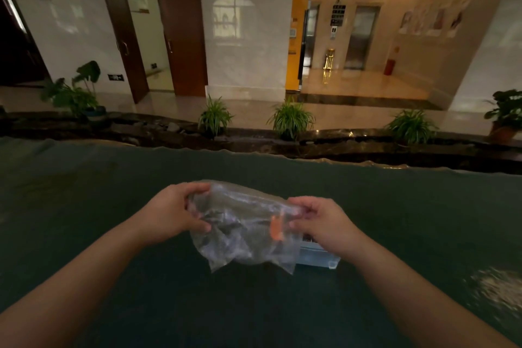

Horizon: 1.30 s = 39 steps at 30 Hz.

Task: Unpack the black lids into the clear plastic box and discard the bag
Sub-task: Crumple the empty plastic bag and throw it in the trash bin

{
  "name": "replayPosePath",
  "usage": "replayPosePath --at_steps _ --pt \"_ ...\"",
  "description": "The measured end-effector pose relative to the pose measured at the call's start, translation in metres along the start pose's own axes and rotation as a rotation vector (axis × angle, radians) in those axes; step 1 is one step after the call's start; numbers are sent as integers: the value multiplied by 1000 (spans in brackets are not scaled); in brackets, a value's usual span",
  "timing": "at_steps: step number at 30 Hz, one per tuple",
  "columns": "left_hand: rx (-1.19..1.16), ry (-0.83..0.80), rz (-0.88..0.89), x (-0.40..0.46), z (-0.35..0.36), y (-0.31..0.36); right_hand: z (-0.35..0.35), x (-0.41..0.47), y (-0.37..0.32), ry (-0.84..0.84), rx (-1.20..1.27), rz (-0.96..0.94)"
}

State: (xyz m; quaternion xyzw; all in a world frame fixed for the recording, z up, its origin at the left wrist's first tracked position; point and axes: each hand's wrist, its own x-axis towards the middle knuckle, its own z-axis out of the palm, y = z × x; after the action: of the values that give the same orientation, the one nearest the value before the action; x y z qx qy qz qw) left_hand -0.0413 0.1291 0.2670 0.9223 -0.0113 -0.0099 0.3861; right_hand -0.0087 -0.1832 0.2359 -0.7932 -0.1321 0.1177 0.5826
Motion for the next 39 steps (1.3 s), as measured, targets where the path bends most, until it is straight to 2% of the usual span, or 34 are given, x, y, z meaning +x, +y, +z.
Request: replayPosePath --at_steps 2,5,7,9,13,18,22,26,29,33,35,37,39 --pt "159 84 58 0 -4 4 -2 1 -7 51 -202 -73" --pt "203 133 112 4 -10 6 -7 4 -14 116 -430 -133" --pt "202 161 90 5 -13 5 -11 7 -16 132 -376 -147" --pt "191 155 66 6 -18 5 -15 10 -21 98 -206 -126" --pt "113 -37 62 8 -35 10 -18 18 -39 3 49 -118" --pt "-179 -351 83 9 -38 21 -22 32 -76 -26 -36 -160" --pt "-309 -376 102 19 -24 40 -22 43 -109 -86 -133 -218" --pt "-394 -453 114 27 -7 57 -17 51 -135 -107 -130 -259" --pt "-515 -421 89 32 3 61 -21 54 -142 -91 -3 -252" --pt "-787 -372 51 32 7 63 -36 54 -122 -95 407 -86" --pt "-876 -337 51 33 8 66 -38 51 -100 -175 567 -16" --pt "-947 -274 46 34 9 69 -32 45 -80 -244 624 39" --pt "-954 -174 38 37 9 71 -22 39 -69 -252 561 51"
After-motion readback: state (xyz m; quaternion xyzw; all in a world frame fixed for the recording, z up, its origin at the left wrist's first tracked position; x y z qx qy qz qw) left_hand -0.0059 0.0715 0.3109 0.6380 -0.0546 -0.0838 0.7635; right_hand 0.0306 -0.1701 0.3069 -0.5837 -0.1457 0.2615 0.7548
